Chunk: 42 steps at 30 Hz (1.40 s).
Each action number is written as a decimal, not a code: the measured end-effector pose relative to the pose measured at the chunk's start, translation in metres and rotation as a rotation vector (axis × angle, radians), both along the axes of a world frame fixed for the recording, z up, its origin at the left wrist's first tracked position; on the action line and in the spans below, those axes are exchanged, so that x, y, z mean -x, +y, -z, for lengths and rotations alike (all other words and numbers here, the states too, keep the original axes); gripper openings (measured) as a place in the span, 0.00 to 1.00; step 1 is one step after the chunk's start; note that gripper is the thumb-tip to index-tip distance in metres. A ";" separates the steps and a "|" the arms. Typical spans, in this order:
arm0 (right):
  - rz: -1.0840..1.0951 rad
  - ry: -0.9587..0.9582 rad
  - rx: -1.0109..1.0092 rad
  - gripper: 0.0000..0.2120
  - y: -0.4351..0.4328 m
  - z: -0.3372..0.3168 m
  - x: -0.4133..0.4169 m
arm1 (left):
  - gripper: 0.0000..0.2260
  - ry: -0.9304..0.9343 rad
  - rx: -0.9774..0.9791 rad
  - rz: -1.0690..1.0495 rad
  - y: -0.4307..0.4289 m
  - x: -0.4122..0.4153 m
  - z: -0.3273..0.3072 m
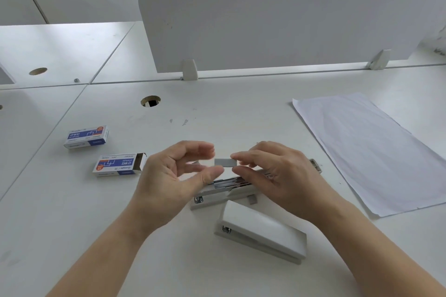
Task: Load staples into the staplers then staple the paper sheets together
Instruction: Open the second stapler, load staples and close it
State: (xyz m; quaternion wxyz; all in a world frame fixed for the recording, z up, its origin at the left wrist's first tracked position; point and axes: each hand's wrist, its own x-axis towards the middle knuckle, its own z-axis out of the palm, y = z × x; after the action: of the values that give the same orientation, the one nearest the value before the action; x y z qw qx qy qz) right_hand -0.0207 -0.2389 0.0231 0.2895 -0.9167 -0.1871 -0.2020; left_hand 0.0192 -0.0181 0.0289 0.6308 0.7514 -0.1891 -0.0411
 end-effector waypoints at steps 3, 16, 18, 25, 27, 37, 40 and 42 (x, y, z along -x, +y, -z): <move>0.008 0.093 0.021 0.09 -0.005 -0.005 0.004 | 0.29 -0.020 -0.351 0.152 0.017 -0.005 0.000; -0.035 0.151 0.089 0.08 -0.007 -0.007 0.006 | 0.21 -0.011 -0.391 0.211 0.016 -0.007 0.006; -0.039 0.152 0.071 0.09 -0.008 -0.007 0.006 | 0.21 -0.017 -0.394 0.211 0.016 -0.007 0.006; -0.018 0.156 0.136 0.09 -0.004 -0.007 0.007 | 0.20 -0.021 -0.389 0.209 0.016 -0.009 0.007; -0.021 0.156 0.140 0.10 -0.003 -0.007 0.006 | 0.20 -0.024 -0.386 0.215 0.016 -0.009 0.007; -0.023 0.122 0.116 0.11 -0.001 -0.006 0.006 | 0.19 -0.021 -0.394 0.225 0.016 -0.010 0.008; -0.050 0.111 0.100 0.09 0.003 -0.004 0.006 | 0.19 -0.025 -0.403 0.221 0.016 -0.009 0.007; -0.073 0.110 0.109 0.08 0.005 -0.002 0.006 | 0.19 -0.021 -0.399 0.221 0.016 -0.009 0.007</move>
State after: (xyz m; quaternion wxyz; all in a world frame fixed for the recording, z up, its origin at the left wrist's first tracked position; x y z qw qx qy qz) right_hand -0.0265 -0.2339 0.0250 0.2560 -0.9335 -0.2147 -0.1302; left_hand 0.0282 -0.0021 0.0218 0.4593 0.8364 -0.2650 -0.1388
